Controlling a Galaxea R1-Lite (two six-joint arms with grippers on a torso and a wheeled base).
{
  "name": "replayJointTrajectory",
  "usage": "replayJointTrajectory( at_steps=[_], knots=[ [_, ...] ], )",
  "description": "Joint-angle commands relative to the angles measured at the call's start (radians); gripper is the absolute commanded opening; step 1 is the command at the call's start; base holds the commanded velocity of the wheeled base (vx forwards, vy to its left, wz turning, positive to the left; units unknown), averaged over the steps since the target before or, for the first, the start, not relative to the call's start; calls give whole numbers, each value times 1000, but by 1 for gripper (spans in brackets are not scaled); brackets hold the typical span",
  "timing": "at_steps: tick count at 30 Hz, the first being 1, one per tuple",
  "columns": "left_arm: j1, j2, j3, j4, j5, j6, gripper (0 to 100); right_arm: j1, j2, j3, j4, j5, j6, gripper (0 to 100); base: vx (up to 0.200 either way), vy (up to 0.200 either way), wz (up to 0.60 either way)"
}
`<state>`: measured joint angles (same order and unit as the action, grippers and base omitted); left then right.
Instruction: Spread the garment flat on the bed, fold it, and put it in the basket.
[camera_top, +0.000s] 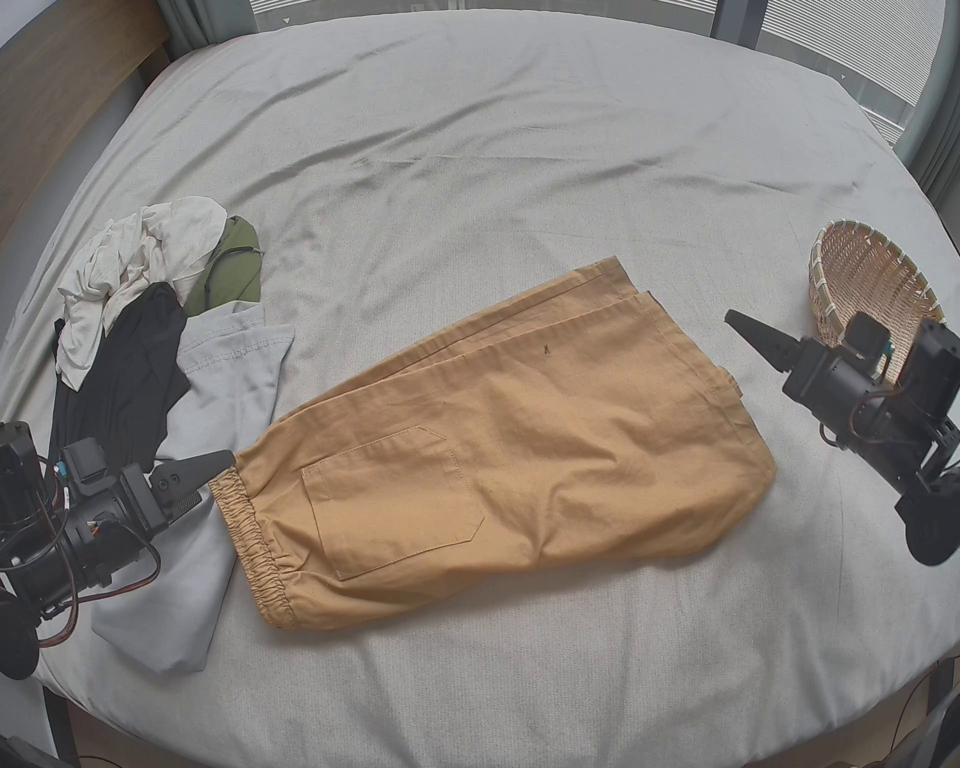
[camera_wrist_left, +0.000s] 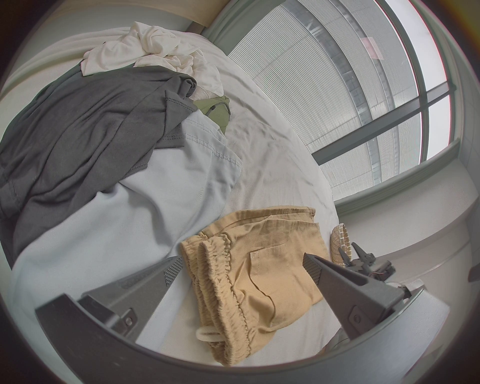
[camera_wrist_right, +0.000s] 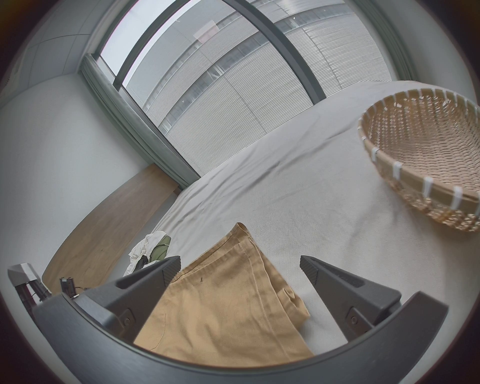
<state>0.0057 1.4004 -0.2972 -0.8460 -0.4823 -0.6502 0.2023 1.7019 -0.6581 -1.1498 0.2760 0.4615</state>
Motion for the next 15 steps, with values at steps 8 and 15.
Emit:
replayJointTrajectory(
  at_steps=[8, 15],
  knots=[
    [-13, -84, 27, -4, -50, -89, 100, 75, 259, -364, 200, -1, -37, 100, 0, 0, 0],
    [-18, -86, 35, -4, -50, -91, 100, 91, 332, -440, 203, -1, -50, 100, 0, 0, 0]
  ],
)
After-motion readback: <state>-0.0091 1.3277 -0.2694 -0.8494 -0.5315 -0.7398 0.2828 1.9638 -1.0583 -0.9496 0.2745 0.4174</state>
